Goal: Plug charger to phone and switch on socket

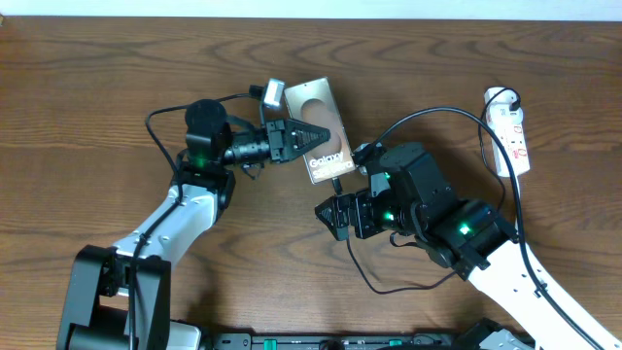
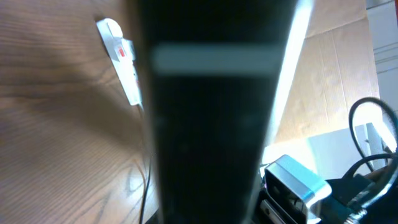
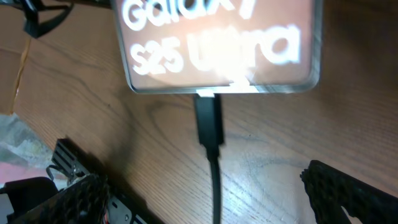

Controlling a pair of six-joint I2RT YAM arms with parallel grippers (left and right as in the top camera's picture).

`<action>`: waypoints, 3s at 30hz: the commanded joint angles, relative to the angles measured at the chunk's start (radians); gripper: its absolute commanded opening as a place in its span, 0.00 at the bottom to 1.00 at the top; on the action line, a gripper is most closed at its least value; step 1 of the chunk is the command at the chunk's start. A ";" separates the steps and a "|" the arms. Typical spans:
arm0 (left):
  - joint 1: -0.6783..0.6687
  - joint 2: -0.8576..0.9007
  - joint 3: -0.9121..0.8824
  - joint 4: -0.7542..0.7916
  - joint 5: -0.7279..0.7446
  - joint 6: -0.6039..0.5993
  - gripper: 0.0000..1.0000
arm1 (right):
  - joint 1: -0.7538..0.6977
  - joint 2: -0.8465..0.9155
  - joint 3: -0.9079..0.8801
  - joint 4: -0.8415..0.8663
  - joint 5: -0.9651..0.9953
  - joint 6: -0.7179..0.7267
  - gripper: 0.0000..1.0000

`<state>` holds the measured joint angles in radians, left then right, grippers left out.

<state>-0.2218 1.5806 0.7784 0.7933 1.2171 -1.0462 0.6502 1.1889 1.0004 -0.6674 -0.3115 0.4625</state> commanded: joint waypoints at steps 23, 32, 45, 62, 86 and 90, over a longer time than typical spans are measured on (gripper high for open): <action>-0.007 -0.011 0.004 0.012 -0.104 0.023 0.08 | 0.071 -0.047 0.019 -0.013 0.219 -0.056 0.75; -0.007 -0.011 0.004 0.008 -0.103 0.023 0.08 | 0.104 0.049 0.019 0.021 0.356 -0.060 0.46; -0.007 -0.011 0.004 -0.015 -0.100 0.020 0.07 | 0.104 0.106 0.019 0.127 0.376 -0.048 0.05; -0.007 -0.011 0.003 -0.032 -0.066 0.025 0.07 | 0.103 0.105 0.019 0.345 0.377 -0.048 0.01; -0.007 -0.011 0.003 -0.033 -0.065 0.024 0.07 | 0.103 0.105 0.019 0.380 0.392 -0.050 0.01; -0.007 -0.011 0.003 -0.032 -0.046 0.024 0.07 | 0.103 0.105 0.019 0.428 0.392 -0.057 0.01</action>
<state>-0.1902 1.5791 0.7883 0.7685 1.0344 -1.0512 0.7521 1.3029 0.9703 -0.3470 0.0650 0.4133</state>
